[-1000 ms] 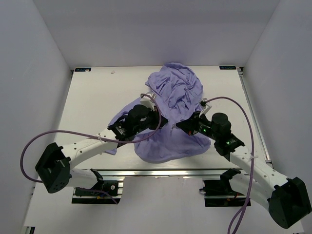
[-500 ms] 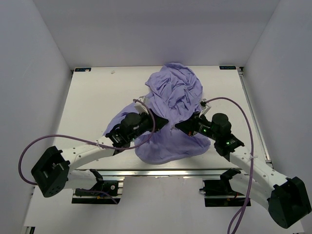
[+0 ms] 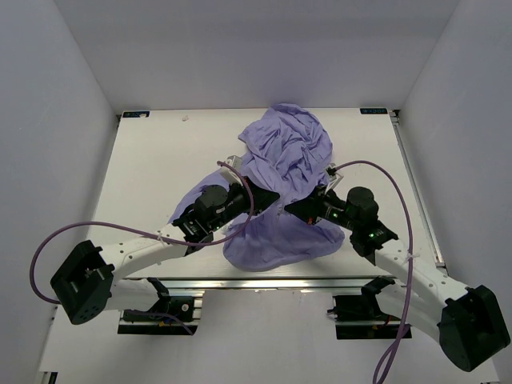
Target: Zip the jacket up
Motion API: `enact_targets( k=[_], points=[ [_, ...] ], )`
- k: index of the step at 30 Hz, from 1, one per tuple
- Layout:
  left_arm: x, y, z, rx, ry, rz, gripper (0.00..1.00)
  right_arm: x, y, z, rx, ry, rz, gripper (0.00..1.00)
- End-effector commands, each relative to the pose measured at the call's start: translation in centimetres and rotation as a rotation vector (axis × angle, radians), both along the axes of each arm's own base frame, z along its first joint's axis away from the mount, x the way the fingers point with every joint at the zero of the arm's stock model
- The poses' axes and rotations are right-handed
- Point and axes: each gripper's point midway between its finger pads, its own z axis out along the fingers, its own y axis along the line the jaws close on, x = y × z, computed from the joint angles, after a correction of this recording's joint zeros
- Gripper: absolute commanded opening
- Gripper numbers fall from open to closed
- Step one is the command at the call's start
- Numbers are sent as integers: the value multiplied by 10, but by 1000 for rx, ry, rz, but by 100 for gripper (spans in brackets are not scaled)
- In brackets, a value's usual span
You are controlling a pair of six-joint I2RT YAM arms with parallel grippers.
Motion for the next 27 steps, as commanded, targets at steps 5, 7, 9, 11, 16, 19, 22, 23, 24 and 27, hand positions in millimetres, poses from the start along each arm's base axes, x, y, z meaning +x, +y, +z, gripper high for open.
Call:
enact_targets(
  k=[5,7,9,11,16,19,22,23,24,27],
  points=[
    [-6,0,12,-24,-32,-31,0,6,-5,21,12,-79,-40,0],
    [-4,1,10,-15,-27,-21,0,5,-6,23,9,-85,-36,0],
    [-3,2,8,-5,-21,-13,0,4,-7,23,-3,-80,-38,0],
    [-2,2,6,3,-19,-7,0,4,-8,27,0,-89,-42,0],
    [-3,1,6,6,-21,-17,0,7,-10,34,2,-106,-56,0],
    [-3,2,5,9,-19,-17,0,7,-8,38,16,-105,-48,0],
    [-4,1,4,5,-19,-21,0,7,-8,42,27,-108,-51,0],
    [-4,1,4,5,-19,-21,0,8,-8,43,30,-107,-53,0],
    [-4,1,4,3,-21,-24,0,8,-8,43,29,-108,-53,0],
    [-4,0,4,2,-20,-26,0,7,-6,43,33,-100,-44,0]
  ],
)
